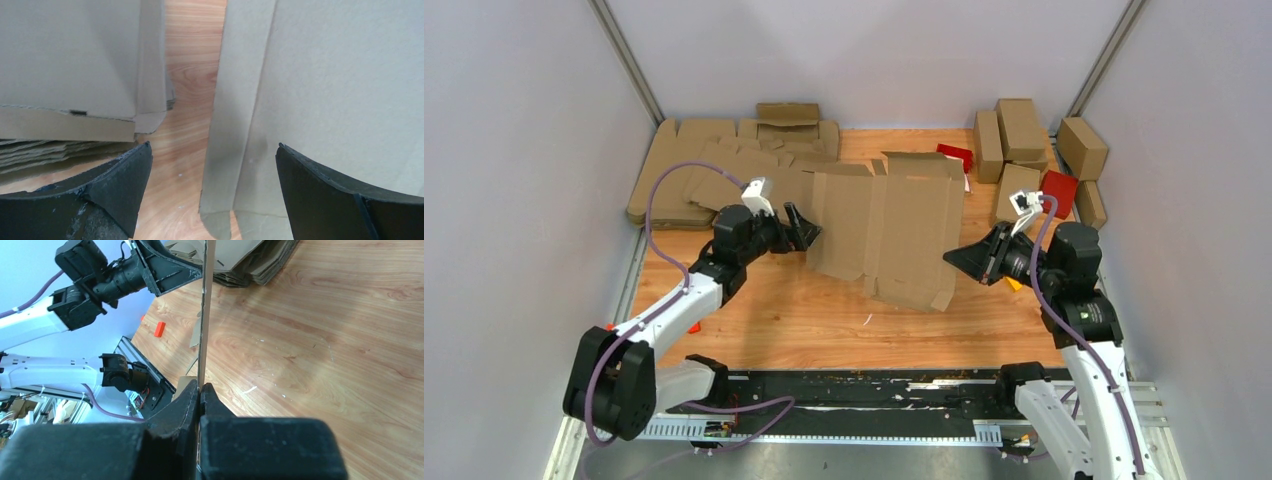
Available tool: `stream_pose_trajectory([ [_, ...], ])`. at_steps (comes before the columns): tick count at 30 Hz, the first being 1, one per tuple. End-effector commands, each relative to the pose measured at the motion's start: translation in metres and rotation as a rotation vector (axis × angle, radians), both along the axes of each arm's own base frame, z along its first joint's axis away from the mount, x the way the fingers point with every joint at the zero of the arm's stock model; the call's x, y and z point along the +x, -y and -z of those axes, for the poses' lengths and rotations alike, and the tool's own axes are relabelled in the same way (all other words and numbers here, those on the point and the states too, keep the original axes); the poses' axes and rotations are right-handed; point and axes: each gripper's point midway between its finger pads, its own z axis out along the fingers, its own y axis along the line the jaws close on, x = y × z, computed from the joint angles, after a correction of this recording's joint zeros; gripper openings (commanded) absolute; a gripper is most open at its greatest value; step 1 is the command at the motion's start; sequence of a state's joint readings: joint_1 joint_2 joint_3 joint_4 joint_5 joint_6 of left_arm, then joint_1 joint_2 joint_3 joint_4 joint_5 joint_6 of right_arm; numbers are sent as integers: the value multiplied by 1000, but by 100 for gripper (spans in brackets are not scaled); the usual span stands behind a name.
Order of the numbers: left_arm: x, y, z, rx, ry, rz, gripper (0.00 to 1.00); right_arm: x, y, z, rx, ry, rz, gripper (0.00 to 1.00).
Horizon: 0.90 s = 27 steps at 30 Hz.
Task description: Fold the paper box
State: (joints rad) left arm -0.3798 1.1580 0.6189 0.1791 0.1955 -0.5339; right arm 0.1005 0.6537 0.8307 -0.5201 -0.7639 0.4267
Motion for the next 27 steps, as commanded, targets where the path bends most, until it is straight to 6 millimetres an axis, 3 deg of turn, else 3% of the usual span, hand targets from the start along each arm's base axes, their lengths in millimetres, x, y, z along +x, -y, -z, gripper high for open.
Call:
stream_pose_trajectory([
  [1, -9, 25, -48, -276, 110, 198, 99, -8, -8, -11, 33, 9, -68, 0],
  [6, -17, 20, -59, -312, 158, 211, 100, -13, -10, -15, 39, 17, -102, 0],
  [15, -13, 18, -45, -343, 101, 218, 97, -15, -12, -19, 51, 37, -118, 0],
  [24, -1, -2, -13, -262, 10, 103, 96, -19, -13, -23, 55, 51, -124, 0],
  [27, -8, 10, -31, -322, 63, 192, 92, -19, -13, -22, 57, 48, -127, 0],
])
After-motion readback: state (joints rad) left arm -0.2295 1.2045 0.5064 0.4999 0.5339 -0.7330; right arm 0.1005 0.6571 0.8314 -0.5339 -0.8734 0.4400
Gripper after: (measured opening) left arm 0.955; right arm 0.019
